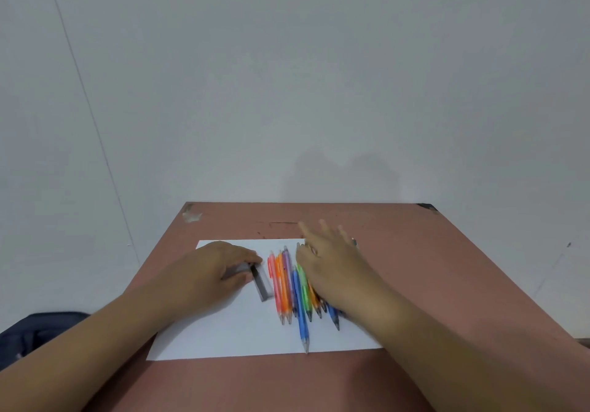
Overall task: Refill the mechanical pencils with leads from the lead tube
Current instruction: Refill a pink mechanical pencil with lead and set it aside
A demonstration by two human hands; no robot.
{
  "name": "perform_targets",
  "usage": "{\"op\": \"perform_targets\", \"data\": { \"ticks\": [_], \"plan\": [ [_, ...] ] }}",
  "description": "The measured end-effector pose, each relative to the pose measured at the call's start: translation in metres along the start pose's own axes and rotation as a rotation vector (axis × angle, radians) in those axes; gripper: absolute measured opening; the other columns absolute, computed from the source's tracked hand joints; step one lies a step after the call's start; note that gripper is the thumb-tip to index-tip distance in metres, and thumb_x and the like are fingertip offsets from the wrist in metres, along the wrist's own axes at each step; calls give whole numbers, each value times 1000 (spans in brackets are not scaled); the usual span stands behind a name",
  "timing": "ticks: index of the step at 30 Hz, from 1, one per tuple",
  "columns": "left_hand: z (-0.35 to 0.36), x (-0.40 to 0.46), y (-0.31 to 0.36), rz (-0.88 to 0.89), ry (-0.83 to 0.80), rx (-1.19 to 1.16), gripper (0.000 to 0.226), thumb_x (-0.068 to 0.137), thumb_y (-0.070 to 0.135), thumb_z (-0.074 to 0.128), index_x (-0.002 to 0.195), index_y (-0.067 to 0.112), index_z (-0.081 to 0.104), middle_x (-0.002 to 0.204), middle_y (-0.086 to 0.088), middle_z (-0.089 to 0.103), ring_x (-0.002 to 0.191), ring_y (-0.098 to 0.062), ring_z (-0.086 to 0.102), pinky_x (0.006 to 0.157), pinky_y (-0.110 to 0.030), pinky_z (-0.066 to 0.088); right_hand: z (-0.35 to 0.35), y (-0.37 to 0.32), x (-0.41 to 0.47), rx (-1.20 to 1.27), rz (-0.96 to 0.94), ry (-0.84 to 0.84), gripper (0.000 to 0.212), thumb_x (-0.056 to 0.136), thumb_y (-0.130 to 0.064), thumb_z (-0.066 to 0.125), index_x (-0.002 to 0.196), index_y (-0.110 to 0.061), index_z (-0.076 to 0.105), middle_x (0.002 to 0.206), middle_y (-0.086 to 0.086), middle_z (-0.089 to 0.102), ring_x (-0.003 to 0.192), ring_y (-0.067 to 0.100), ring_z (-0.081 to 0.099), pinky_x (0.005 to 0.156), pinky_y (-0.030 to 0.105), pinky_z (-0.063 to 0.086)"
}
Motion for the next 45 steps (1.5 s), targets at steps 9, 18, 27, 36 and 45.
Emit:
{"op": "perform_targets", "data": {
  "ticks": [9, 18, 27, 36, 45],
  "plan": [
    [2, 6, 10, 7, -15, 14, 35, 99, 43, 54, 134, 46, 56, 130, 35, 52, 115, 17, 36, 92, -6, 29, -10, 35, -14, 93, 30, -9, 55, 105, -54, 25, 158, -40, 17, 167, -8, 17, 155, 17, 13, 123, 45, 23],
    [-5, -7, 8, -56, -78, 24, 47, 97, 57, 49, 143, 53, 40, 143, 33, 41, 122, 15, 29, 99, -16, 29, -13, 35, -38, 76, -78, -36, 53, 104, -55, 32, 154, -43, 22, 152, -19, 35, 141, 7, 33, 117, 41, 34],
    [0, -49, -21, -176, -219, 67, 99, 71, 95, 27, 156, 44, 15, 157, 35, 6, 138, 16, 2, 115, -18, 6, -12, 93, -65, -279, -23, -334, 108, 78, -89, 39, 155, -42, -20, 161, -24, -21, 144, 1, -33, 118, 54, -23],
    [10, 6, -40, -171, -211, 120, 95, 79, 90, 28, 157, 37, 22, 164, 21, 14, 151, -2, 11, 123, -28, 11, -20, 116, -10, -258, -4, -269, 117, 62, -101, 33, 156, -46, -8, 161, -29, -9, 148, 4, -25, 114, 62, -24],
    [12, 49, -51, -174, -207, 120, 86, 84, 84, 34, 155, 34, 29, 160, 20, 29, 147, -5, 25, 118, -30, 21, -30, 127, 33, -240, 24, -241, 112, 65, -98, 37, 157, -47, -2, 164, -26, -3, 154, 9, -13, 117, 66, -12]
  ]
}}
Point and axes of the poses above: each hand's wrist, its own x-axis towards the middle knuckle, its own z-axis out of the palm, y = z × x, the point moved 9 cm from there along x, towards the middle knuckle
